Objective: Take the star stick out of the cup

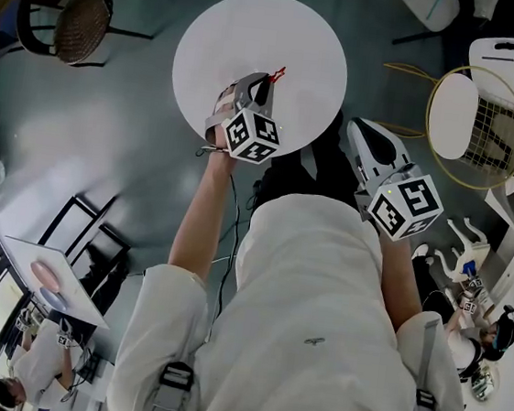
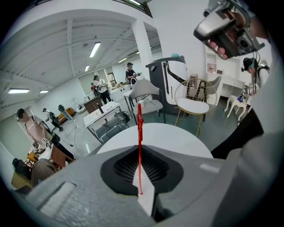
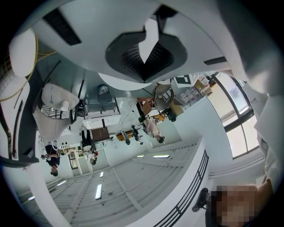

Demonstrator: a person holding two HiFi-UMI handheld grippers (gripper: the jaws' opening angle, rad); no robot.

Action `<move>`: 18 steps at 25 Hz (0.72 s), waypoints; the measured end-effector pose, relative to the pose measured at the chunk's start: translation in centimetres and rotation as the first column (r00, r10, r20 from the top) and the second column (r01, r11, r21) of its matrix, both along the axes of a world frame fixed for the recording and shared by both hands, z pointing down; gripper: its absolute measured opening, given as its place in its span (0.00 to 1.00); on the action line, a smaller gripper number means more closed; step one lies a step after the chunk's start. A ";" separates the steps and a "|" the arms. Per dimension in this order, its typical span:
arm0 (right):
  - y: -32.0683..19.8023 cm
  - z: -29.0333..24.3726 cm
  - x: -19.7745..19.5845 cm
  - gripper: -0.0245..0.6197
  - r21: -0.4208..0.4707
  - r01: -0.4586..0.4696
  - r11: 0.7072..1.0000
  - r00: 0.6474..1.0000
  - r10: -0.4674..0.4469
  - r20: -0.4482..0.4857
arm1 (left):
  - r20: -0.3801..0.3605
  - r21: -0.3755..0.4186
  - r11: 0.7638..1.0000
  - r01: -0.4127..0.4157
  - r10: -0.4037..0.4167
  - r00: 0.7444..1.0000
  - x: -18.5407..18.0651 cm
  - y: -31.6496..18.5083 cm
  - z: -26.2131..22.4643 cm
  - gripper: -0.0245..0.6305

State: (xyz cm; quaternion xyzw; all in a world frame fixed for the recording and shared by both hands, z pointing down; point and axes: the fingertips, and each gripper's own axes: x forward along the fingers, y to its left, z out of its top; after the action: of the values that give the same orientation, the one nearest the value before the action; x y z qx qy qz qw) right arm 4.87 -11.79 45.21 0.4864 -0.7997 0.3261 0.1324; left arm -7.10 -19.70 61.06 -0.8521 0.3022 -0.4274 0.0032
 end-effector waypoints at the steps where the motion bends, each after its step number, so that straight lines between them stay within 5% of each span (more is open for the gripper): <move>1: 0.0 0.0 0.0 0.05 0.001 0.001 1.000 1.000 -0.001 0.000 | -0.005 0.000 1.000 0.001 -0.001 1.000 0.0 0.0 -0.1 0.07; 18: 0.1 -1.5 -0.6 0.05 0.052 0.038 0.998 0.999 -0.039 0.006 | -0.133 0.026 0.994 0.102 -0.098 0.986 -1.1 -0.2 -4.5 0.07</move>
State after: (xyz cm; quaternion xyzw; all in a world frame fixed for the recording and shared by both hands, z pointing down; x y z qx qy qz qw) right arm 4.30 -11.73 43.75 0.4730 -0.8176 0.3043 0.1230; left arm -8.19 -19.92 56.54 -0.8621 0.3510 -0.3648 -0.0243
